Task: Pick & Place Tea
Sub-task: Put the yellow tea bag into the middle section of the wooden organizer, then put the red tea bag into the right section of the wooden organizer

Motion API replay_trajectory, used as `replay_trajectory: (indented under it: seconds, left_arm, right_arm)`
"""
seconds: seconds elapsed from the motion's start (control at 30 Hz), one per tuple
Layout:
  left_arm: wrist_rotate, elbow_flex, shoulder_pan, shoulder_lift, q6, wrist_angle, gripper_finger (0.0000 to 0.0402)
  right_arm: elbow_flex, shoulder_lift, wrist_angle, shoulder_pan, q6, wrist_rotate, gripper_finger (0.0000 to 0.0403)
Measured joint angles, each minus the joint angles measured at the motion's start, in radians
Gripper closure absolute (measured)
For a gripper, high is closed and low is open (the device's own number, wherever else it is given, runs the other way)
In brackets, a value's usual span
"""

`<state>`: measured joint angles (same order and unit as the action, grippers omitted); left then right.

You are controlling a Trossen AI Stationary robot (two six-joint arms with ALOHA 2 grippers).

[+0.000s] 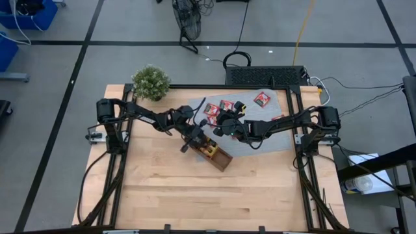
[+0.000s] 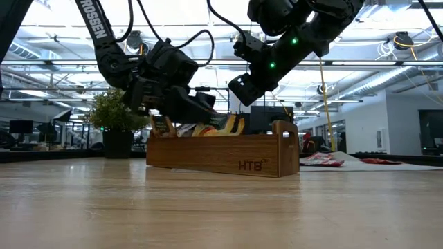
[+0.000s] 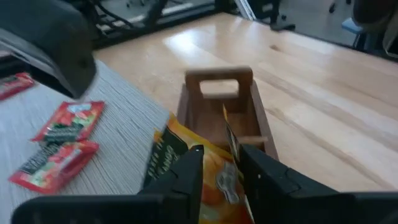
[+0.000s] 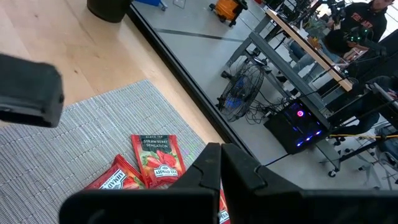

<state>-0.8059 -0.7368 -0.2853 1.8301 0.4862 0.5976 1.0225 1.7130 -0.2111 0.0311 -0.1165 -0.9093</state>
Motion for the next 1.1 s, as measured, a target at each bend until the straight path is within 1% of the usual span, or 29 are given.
replay_trajectory:
  seconds: [0.2,0.33,0.47,0.63,0.77,0.9,1.0,1.1]
  left_arm:
    - [0.003,0.000,0.000,0.000,-0.115,0.133,0.0269]
    - [0.002,0.000,-0.002,-0.003,-0.196,0.226,0.0261]
    - [0.003,0.000,-0.004,-0.049,-0.234,0.221,0.0261]
    - [0.002,-0.001,-0.007,-0.145,-0.241,0.147,0.0259]
    - [0.004,0.000,-0.063,-0.281,-0.162,-0.006,0.0265]
    - [0.029,0.009,-0.161,-0.469,-0.046,-0.218,0.0280]
    - [0.052,0.033,-0.257,-0.580,-0.053,-0.326,0.0295]
    - [0.065,0.055,-0.342,-0.658,-0.054,-0.376,0.0306]
  right_arm:
    - [0.000,0.000,0.000,0.000,0.000,0.000,0.0403]
    - [0.000,0.000,0.007,0.000,-0.001,0.000,0.0403]
    - [0.000,0.000,0.007,0.000,-0.001,0.000,0.0403]
    - [0.000,0.000,0.007,-0.002,-0.011,0.000,0.0403]
    - [-0.001,-0.027,0.051,-0.017,-0.023,-0.001,0.0403]
    - [-0.013,-0.089,0.207,-0.037,0.071,-0.002,0.0403]
    - [-0.098,-0.165,0.242,-0.043,0.143,-0.001,0.0403]
    - [-0.206,-0.246,0.203,-0.041,0.178,0.050,0.0403]
